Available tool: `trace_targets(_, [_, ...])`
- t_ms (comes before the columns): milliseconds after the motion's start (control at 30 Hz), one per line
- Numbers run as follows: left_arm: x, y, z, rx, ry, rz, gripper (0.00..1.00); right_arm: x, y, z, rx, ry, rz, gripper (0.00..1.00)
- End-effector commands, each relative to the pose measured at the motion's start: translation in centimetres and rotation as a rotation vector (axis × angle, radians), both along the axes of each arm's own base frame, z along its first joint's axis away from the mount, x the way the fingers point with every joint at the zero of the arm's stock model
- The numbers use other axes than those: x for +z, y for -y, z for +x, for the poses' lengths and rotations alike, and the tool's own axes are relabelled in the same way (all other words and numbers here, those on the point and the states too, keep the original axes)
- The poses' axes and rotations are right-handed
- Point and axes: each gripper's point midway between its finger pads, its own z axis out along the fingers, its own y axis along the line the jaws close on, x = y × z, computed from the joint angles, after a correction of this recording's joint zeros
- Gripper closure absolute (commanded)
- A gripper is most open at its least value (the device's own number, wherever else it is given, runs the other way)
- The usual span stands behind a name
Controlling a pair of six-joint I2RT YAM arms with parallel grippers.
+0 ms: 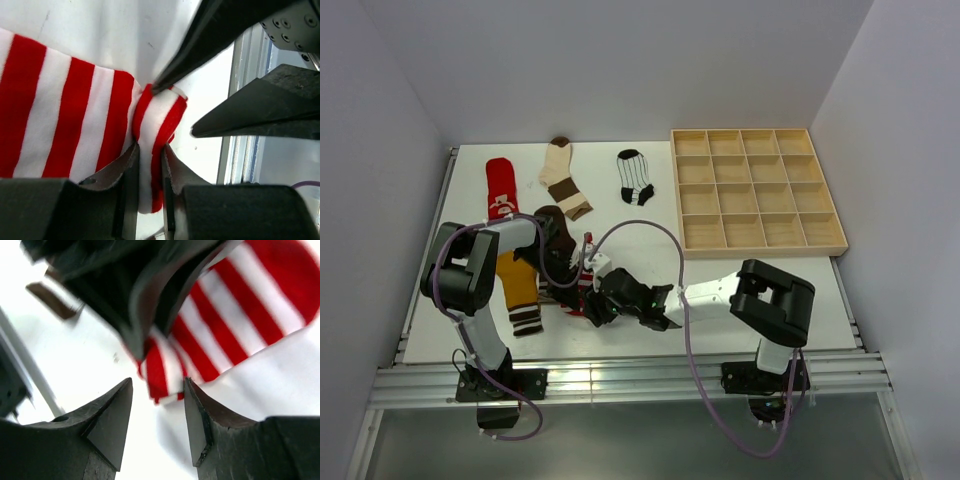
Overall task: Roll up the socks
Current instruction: Roll the sock at the center of the board.
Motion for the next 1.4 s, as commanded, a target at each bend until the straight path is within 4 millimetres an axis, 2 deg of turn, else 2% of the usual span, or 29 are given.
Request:
trace_targets(0, [0.7,1.1,1.3,0.016,0.014,-0.04,1.0,2.6,-1.4,-2.9,0.132,0.045,0.082,0.47])
trace_targets(267, [0.6,1.0,1.3,0.017,0.013,-0.034,1.0,3.9,-1.7,-2.0,0.095,0.115,0.094,0.48])
trace_targets(367, [0.5,1.0,1.1,0.016,0.007,-0.031,1.0,4.0,-2.3,-1.5,0.091,0.141,0.084,0.49])
trace_targets(533, [0.5,0.9,1.2,0.015,0.01,-0.027,1.0,3.6,-2.0,-0.1,0.041,0.19,0.049,0.49])
trace_targets(667, [0.5,0.9,1.2,0.015,0.005,-0.026,1.0,3.9,-2.4,-0.1,0.053,0.201,0.055,0.49])
trace_targets(833, [0.5,0.9,1.1,0.013,0.002,-0.025,1.0,3.3,-2.8,0.1,0.062,0.214,0.025,0.49])
trace_targets(933, [0.5,0.9,1.2,0.015,0.003,-0.023,1.0,3.6,-3.2,0.2,0.065,0.22,0.025,0.49])
trace_targets(1367, [0.4,0.8,0.9,-0.001,-0.03,-0.025,1.0,0.7,-3.5,0.3,0.071,0.195,-0.03,0.51])
